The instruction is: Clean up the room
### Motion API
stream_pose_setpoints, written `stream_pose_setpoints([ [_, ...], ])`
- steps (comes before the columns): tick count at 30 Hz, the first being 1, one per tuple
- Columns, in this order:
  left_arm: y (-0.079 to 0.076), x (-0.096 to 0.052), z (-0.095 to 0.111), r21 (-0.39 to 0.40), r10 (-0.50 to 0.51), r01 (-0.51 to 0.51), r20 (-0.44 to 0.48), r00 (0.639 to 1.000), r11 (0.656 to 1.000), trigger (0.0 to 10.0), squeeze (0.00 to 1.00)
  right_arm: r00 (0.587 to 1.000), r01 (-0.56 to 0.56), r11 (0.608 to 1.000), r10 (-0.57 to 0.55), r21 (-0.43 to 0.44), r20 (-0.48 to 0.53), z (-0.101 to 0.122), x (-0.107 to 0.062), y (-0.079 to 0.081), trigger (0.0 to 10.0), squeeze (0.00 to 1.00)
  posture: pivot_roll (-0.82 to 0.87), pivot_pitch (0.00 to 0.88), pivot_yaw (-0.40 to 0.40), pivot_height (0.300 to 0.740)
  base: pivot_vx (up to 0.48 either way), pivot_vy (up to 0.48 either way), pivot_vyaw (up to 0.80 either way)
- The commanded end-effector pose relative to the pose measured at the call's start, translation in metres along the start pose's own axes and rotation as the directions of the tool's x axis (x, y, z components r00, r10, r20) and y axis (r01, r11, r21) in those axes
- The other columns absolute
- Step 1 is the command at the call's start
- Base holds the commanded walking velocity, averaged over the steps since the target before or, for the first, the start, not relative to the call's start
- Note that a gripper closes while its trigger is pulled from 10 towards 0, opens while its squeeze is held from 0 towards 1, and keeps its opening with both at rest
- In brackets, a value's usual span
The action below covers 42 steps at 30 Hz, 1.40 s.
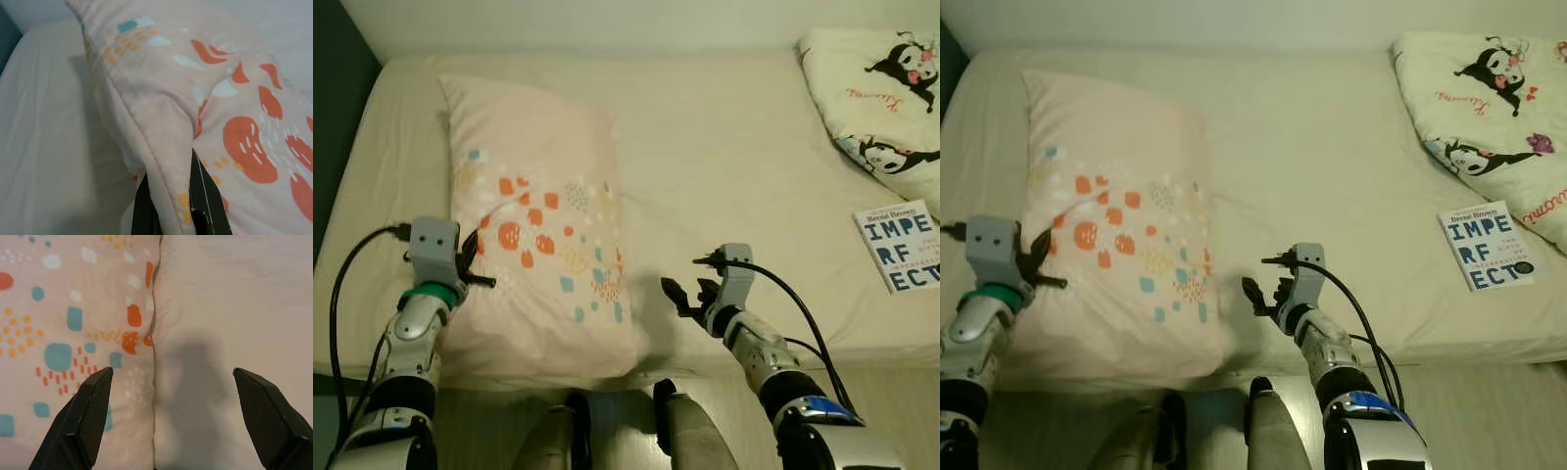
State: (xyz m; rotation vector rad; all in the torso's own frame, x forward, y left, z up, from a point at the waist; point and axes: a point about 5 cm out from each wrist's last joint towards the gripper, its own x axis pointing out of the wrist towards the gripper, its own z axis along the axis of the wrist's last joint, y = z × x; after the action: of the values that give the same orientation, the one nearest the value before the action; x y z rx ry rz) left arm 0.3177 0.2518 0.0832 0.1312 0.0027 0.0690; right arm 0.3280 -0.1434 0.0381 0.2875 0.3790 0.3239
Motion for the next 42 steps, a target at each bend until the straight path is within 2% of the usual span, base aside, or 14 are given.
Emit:
stream_pose_setpoints([
  [1,-0.01,-0.016,-0.029,-0.088,0.029,-0.038,-0.1,0.995,0.995,10.0,0.0,1.0,0.003,1.0,-0.002,0.015,-0.025,-0.01,-0.001,0.002,10.0,0.0,-0.11,0.088,0.074,0.74,0.0,0.0,0.0],
  [2,-0.01,-0.016,-0.029,-0.088,0.029,-0.038,-0.1,0.995,0.995,10.0,0.0,1.0,0.003,1.0,-0.002,0.015,-0.025,-0.01,-0.001,0.002,10.0,0.0,-0.11,0.088,0.074,0.74,0.0,0.0,0.0],
  [3,-0.015,-0.018,-0.035,-0.123,0.028,-0.043,-0.121,0.992,0.991,10.0,0.0,1.0,0.001,1.0,-0.001,0.016,-0.025,-0.01,0.0,0.003,10.0,0.0,-0.11,0.088,0.074,0.74,0.0,0.0,0.0],
  [5,-0.015,-0.018,-0.035,-0.123,0.028,-0.043,-0.121,0.992,0.991,10.0,0.0,1.0,0.001,1.0,-0.001,0.016,-0.025,-0.01,0.0,0.003,10.0,0.0,-0.11,0.088,0.074,0.74,0.0,0.0,0.0],
  [6,-0.022,-0.02,-0.037,-0.134,0.015,-0.032,-0.128,0.992,0.99,10.0,0.0,1.0,0.0,1.0,0.0,0.016,-0.024,-0.01,0.0,0.004,10.0,0.0,-0.11,0.082,0.074,0.74,0.0,0.0,0.0],
  [7,-0.042,-0.02,-0.038,-0.18,-0.031,0.009,-0.12,0.992,0.984,10.0,0.0,1.0,-0.001,1.0,0.001,0.017,-0.023,-0.01,0.001,0.004,10.0,0.0,-0.11,0.075,0.077,0.74,0.0,0.0,0.0],
  [11,-0.042,-0.02,-0.038,-0.18,-0.031,0.009,-0.12,0.992,0.984,10.0,0.0,1.0,-0.001,1.0,0.001,0.017,-0.023,-0.01,0.001,0.004,10.0,0.0,-0.11,0.075,0.077,0.74,0.0,0.0,0.0],
  [13,-0.063,-0.018,-0.036,-0.232,-0.083,0.055,-0.111,0.99,0.971,10.0,0.0,1.0,0.001,1.0,0.0,0.022,-0.022,-0.011,0.001,0.004,10.0,0.0,-0.11,0.066,0.076,0.74,0.0,0.0,0.0],
  [14,-0.063,-0.018,-0.036,-0.232,-0.083,0.055,-0.111,0.99,0.971,10.0,0.0,1.0,0.001,1.0,0.0,0.022,-0.022,-0.011,0.001,0.004,10.0,0.0,-0.11,0.066,0.076,0.74,0.0,0.0,0.0],
  [16,-0.078,-0.016,-0.036,-0.253,-0.133,0.101,-0.111,0.985,0.962,10.0,0.0,1.0,-0.001,1.0,0.002,0.024,-0.02,-0.012,0.001,0.005,10.0,0.0,-0.11,0.061,0.075,0.74,0.0,0.0,0.0],
  [19,-0.089,-0.015,-0.035,-0.243,-0.177,0.145,-0.114,0.978,0.959,10.0,0.0,1.0,0.0,1.0,0.0,0.025,-0.015,-0.012,0.001,0.006,10.0,0.0,-0.11,0.058,0.077,0.74,0.0,0.0,0.0],
  [26,-0.105,-0.009,-0.025,-0.195,-0.256,0.236,-0.08,0.964,0.952,10.0,0.0,1.0,0.014,0.999,-0.014,0.034,-0.009,-0.012,0.0,0.004,10.0,0.0,-0.12,0.052,0.088,0.74,0.0,0.084,0.0],
  [34,-0.114,0.003,-0.007,-0.164,-0.304,0.295,-0.033,0.952,0.941,10.0,0.0,1.0,0.023,0.999,-0.023,0.042,0.005,-0.01,0.001,0.004,10.0,0.0,-0.13,0.053,0.098,0.74,0.0,0.316,0.0],
  [42,-0.117,0.006,-0.003,-0.152,-0.32,0.313,-0.022,0.947,0.938,10.0,0.0,1.0,0.027,0.999,-0.027,0.047,0.009,-0.01,0.001,0.004,10.0,0.0,-0.13,0.055,0.103,0.74,0.0,0.349,0.0],
])
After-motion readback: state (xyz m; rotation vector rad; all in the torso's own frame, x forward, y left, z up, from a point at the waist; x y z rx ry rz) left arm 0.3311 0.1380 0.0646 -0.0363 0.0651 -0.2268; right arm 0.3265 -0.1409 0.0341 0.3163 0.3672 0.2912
